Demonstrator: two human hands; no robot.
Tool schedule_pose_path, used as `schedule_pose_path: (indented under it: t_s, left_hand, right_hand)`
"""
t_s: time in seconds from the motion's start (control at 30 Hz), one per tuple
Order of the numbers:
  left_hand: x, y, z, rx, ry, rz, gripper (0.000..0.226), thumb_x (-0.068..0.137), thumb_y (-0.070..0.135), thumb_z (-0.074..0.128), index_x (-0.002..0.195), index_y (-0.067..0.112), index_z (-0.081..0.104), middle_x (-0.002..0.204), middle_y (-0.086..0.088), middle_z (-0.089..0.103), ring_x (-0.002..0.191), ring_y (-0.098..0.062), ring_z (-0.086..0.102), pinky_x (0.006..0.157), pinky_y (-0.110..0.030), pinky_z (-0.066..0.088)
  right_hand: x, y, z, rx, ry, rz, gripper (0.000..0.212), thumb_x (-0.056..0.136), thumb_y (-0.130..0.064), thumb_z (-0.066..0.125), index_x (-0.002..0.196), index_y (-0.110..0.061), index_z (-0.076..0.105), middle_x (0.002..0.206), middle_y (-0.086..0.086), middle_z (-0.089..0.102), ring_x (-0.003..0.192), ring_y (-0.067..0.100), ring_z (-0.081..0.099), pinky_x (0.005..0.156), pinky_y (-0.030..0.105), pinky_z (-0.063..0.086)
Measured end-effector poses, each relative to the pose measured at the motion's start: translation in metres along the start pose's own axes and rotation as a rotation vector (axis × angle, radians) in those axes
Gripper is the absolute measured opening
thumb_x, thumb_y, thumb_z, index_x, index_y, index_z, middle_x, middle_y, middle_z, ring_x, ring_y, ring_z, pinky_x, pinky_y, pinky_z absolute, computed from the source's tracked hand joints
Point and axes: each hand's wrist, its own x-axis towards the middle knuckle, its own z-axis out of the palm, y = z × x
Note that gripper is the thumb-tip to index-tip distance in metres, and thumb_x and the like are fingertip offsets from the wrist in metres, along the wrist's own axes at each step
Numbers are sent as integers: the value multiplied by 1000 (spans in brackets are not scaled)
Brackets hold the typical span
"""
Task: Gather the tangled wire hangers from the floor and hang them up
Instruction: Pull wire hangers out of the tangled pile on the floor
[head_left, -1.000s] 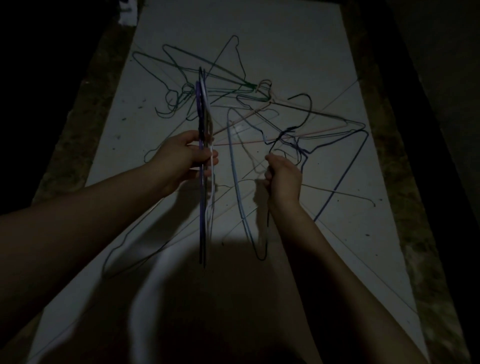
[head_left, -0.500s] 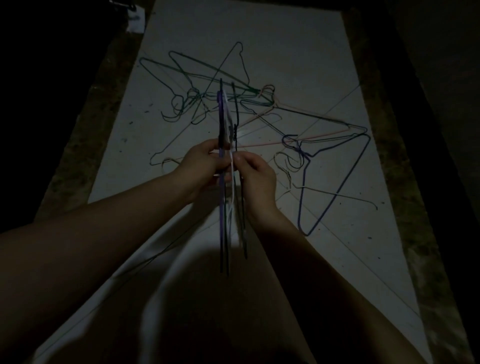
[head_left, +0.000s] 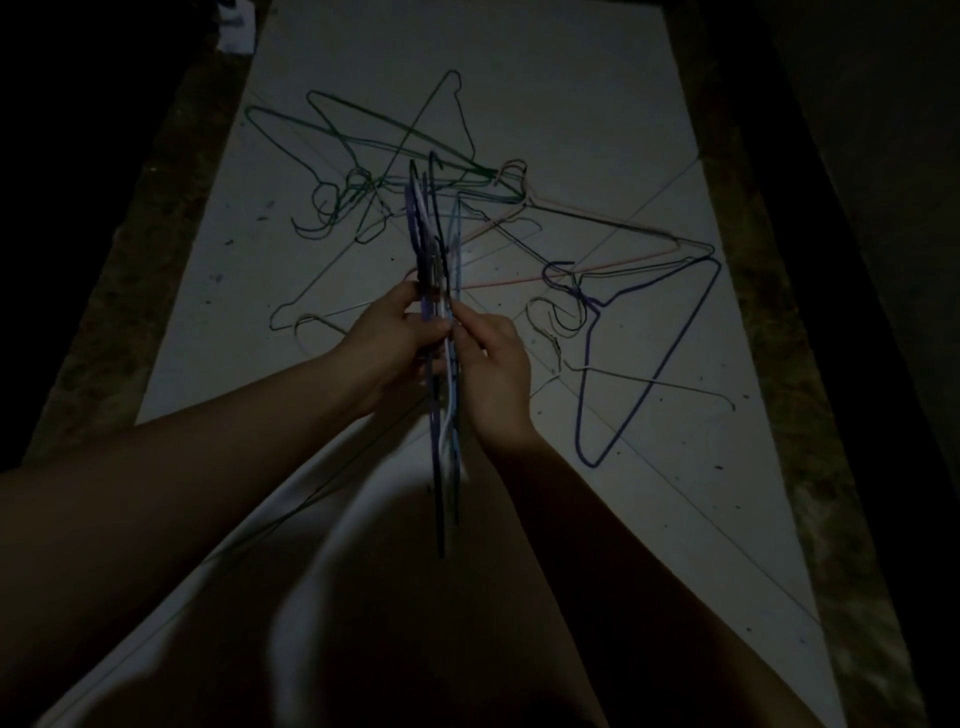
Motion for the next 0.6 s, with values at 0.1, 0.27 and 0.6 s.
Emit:
schedule_pose_path:
  t_s: [0.1, 0.27, 0.6]
  left_hand:
    - [3, -2, 3, 56, -7, 2, 24, 92, 0, 52, 110, 15, 50, 80, -2, 58, 72, -12, 60, 54, -17, 53]
    - [9, -4, 11, 87, 64, -5, 28, 90, -5, 52, 111, 13, 51, 81, -5, 60, 73, -18, 61, 57, -23, 54]
    - [13, -13, 8, 47, 36, -46, 35, 89, -8, 50, 117, 12, 51, 86, -6, 65, 78, -16, 65, 73, -35, 48]
  right_hand:
    - [6, 8, -8, -68, -39, -23, 33, 99, -14, 43, 129, -18, 58, 103, 2, 49, 108, 23, 50, 99, 38, 44]
    - [12, 21, -16, -7, -65, 31, 32, 97, -24, 47, 127, -24, 58, 113, 4, 53, 109, 20, 54, 97, 41, 47]
    - [32, 94, -43, -153, 264, 447, 53, 95, -26, 47, 145, -17, 34, 148, 9, 32, 132, 26, 40, 110, 45, 36]
